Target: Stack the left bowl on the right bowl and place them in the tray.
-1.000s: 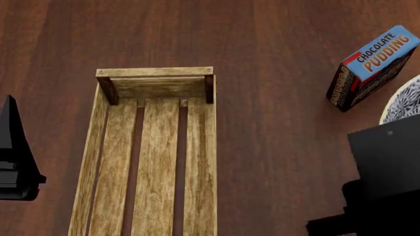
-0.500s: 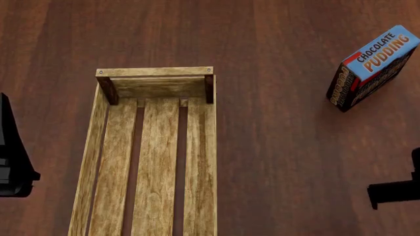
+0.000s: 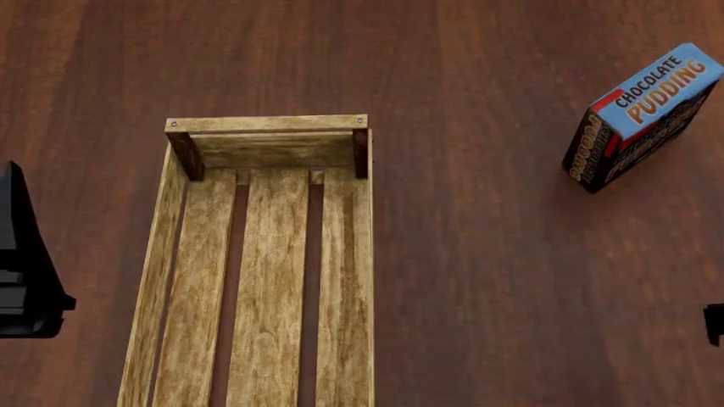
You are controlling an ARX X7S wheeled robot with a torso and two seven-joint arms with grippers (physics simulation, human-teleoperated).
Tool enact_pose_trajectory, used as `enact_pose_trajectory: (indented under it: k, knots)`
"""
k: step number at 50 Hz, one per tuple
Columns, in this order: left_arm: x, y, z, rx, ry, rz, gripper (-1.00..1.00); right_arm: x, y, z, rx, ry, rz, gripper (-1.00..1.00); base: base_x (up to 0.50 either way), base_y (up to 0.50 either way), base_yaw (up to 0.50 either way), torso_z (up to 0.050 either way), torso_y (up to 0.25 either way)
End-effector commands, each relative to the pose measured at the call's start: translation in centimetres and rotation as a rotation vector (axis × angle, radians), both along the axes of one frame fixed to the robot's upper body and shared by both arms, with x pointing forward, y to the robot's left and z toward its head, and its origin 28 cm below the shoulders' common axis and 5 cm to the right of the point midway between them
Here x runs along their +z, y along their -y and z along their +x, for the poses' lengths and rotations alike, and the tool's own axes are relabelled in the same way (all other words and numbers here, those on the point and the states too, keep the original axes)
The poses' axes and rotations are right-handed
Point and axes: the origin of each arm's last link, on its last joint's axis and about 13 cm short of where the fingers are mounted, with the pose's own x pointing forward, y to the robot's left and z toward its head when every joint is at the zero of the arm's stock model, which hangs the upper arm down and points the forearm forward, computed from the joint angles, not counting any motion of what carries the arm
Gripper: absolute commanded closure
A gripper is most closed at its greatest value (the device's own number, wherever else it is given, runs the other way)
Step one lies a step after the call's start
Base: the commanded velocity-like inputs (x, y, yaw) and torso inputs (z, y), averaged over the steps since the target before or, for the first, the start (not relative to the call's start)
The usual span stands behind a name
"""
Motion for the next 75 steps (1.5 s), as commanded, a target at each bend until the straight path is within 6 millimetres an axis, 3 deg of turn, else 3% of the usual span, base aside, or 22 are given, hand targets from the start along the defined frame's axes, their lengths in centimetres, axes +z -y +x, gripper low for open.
enact_pose_trajectory:
  k: [1,28,34,59,75]
  knots:
    - [-0.1,0.0,0.1,-0.002,0.0,0.002,-1.0,-0.2,1.3,0.1,-0.058,0.005,-0.005,1.0,0.0,0.0,0.0,0.0,0.0]
    - [-0.1,0.1,0.2,0.001,0.002,0.006,-1.0,-1.8,3.4,-0.8,-0.157,-0.043,0.012,1.0,0.0,0.0,0.0,0.0,0.0]
    - [-0.4,0.2,0.3,0.001,-0.002,0.012,-1.0,-3.0,4.0,-1.2,-0.19,-0.064,0.033,1.0,0.0,0.0,0.0,0.0,0.0]
    - [-0.5,0.3,0.4,-0.003,-0.002,0.012,-1.0,-6.3,4.6,-2.0,-0.222,-0.103,0.092,1.0,0.0,0.0,0.0,0.0,0.001]
    - [-0.6,0.2,0.5,-0.004,-0.001,0.011,-1.0,-7.3,4.4,-1.1,-0.202,-0.125,0.107,1.0,0.0,0.0,0.0,0.0,0.0]
